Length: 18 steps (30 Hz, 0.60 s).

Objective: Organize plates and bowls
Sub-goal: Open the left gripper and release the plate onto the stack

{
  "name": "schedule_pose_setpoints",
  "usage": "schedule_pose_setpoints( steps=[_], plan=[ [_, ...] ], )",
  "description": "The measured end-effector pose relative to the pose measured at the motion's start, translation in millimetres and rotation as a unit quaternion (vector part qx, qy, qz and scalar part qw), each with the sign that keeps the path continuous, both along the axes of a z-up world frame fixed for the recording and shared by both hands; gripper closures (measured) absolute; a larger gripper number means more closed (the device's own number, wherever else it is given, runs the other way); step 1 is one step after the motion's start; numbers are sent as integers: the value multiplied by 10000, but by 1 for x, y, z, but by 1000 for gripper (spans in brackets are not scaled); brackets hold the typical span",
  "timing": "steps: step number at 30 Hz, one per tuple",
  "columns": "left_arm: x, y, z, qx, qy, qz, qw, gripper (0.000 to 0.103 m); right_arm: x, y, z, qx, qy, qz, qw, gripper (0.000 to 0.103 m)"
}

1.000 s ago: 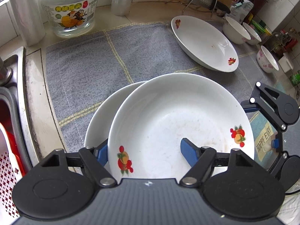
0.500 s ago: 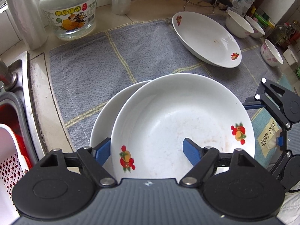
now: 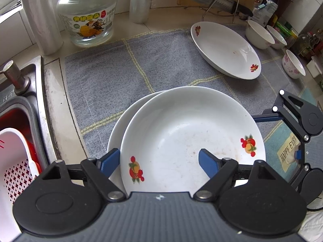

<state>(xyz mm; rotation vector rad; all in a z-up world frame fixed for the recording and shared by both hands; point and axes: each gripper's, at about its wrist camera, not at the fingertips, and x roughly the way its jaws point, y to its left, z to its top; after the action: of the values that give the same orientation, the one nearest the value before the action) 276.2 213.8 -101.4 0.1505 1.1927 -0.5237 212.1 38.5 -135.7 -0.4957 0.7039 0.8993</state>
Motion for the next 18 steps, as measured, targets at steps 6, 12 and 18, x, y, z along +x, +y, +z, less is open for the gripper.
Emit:
schedule_pose_setpoints(
  steps=[6, 12, 18],
  plan=[
    [-6, 8, 11, -133, -190, 82, 9997, 16, -1, 2, 0, -129, -21, -133, 9998, 0],
    [-23, 9, 26, -246, -713, 179, 9970, 16, -4, -1, 2, -129, -10, -279, 9995, 0],
    [-49, -2, 41, -180, -1514, 207, 9881, 13, 0, -11, 9, -173, 50, -870, 9960, 0]
  ],
)
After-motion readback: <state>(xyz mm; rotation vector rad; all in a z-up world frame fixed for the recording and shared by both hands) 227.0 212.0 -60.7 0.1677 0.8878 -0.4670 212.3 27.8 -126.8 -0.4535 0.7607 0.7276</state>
